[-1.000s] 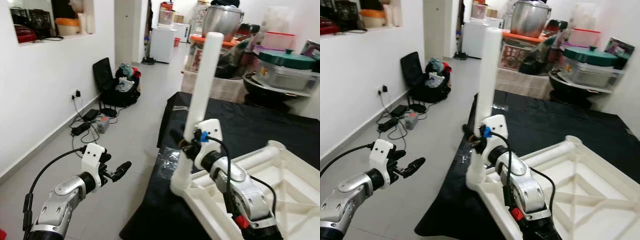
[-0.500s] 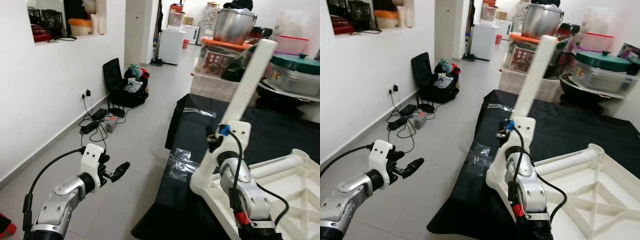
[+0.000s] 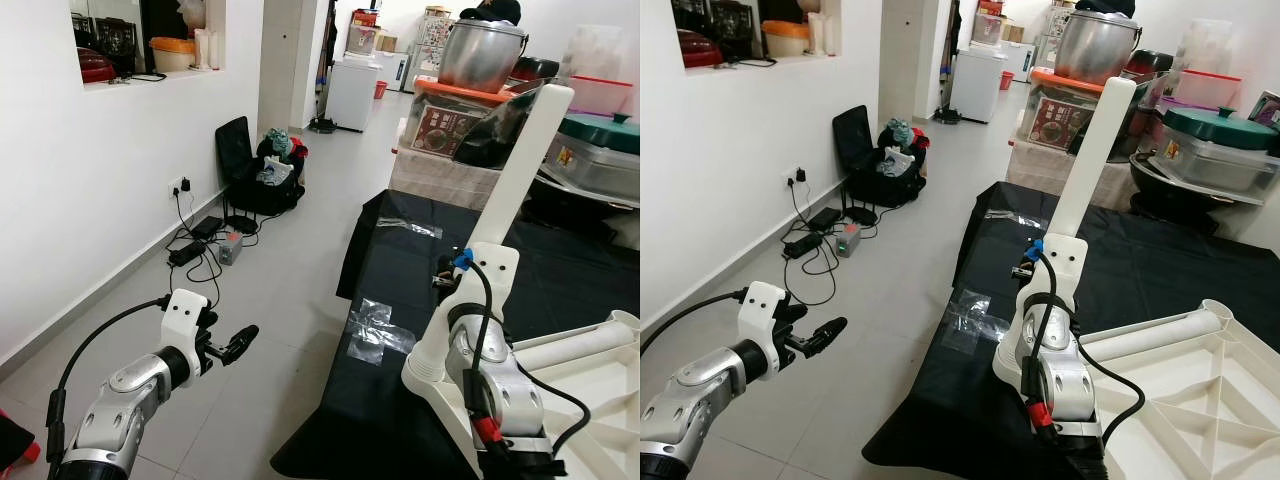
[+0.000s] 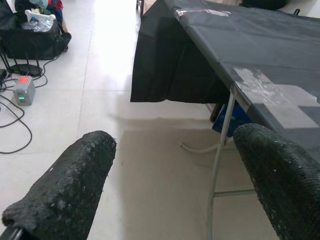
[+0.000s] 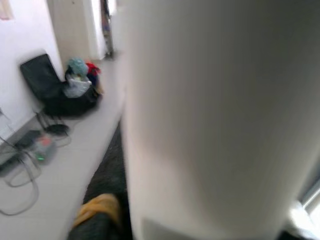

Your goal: Building children table

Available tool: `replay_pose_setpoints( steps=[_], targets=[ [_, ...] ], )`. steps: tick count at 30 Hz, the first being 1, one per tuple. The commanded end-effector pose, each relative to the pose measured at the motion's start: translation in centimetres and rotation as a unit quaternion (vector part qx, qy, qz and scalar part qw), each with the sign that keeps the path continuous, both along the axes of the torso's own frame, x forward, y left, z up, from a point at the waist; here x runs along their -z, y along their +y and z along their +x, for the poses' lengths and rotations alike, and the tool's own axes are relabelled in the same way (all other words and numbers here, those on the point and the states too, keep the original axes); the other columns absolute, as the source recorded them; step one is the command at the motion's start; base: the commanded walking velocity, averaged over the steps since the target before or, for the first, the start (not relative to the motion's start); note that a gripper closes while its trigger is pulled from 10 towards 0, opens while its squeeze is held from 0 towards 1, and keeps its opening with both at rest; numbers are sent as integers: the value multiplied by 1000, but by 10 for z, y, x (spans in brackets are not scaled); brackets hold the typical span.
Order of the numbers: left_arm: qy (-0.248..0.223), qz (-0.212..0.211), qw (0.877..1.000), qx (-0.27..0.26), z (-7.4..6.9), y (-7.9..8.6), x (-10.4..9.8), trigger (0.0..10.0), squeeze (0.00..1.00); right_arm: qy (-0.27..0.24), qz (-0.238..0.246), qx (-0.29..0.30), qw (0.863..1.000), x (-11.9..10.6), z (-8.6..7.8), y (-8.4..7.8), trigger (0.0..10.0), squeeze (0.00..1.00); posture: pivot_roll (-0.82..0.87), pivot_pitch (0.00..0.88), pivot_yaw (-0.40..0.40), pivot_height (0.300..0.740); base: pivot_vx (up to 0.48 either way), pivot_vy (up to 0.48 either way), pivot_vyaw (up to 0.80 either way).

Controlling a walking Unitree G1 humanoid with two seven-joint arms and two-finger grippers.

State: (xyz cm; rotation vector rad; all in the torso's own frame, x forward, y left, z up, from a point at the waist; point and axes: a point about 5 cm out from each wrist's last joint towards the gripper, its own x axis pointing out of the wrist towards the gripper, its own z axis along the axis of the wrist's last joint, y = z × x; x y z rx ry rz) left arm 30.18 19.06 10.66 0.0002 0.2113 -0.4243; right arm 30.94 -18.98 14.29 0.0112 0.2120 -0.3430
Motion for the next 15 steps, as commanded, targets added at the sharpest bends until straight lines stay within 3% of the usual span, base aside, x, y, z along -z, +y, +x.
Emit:
replay_pose_setpoints(
  steps=[1,3,4,5,6,15],
  targets=[
    [9,3,1000,2,1,-3,3,10000,0,139,1,30,990,55,-20,-15,10000,894,83,0,-92,740,0,0,0],
    [9,3,1000,2,2,-3,3,10000,0,126,-2,22,992,50,-18,-14,10000,894,83,0,-92,740,0,0,0],
    [9,4,1000,3,2,-3,3,10000,0,114,-7,15,993,44,-15,-13,10000,800,81,0,-89,740,0,0,0],
    [9,4,1000,3,2,-3,3,10000,0,114,-7,15,993,44,-15,-13,10000,800,81,0,-89,740,0,0,0],
    [9,5,1000,3,2,-3,3,10000,0,81,-21,3,996,27,-9,-14,10000,0,80,0,-88,740,0,0,0],
    [9,7,1000,3,3,-2,3,10000,0,41,-10,-12,999,11,-3,-12,10000,0,78,0,-86,740,0,0,0]
  ],
)
